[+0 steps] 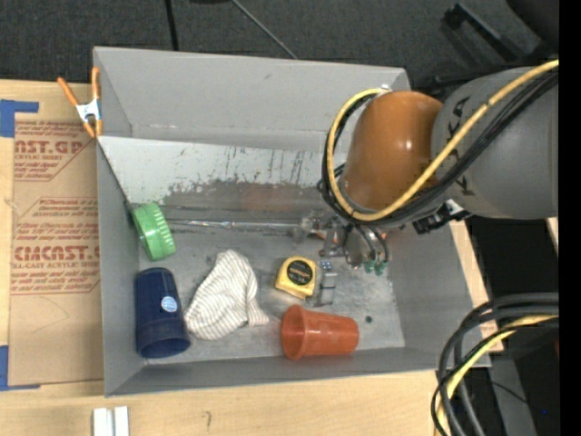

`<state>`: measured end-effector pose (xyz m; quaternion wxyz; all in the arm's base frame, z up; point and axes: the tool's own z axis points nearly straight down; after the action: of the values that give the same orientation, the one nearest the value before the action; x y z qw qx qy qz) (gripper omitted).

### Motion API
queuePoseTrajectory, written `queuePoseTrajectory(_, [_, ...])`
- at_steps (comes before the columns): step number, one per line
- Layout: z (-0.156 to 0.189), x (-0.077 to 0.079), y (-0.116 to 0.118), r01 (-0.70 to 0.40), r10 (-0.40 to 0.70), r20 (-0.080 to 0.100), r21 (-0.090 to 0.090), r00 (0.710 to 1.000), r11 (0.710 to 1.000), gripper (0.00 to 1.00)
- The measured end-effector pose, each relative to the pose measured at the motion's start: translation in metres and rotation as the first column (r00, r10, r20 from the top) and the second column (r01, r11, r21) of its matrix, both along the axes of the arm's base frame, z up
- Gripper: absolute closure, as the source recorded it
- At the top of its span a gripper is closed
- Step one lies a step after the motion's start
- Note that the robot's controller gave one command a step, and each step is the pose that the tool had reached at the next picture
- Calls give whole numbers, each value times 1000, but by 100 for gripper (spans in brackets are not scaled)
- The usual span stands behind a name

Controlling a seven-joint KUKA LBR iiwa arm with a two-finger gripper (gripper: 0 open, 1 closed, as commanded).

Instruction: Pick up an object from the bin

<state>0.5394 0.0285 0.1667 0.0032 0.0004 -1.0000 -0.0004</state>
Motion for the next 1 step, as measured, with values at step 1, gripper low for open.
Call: queuePoseTrajectory(1, [5,2,0,0,0,8,0,1000,1000,0])
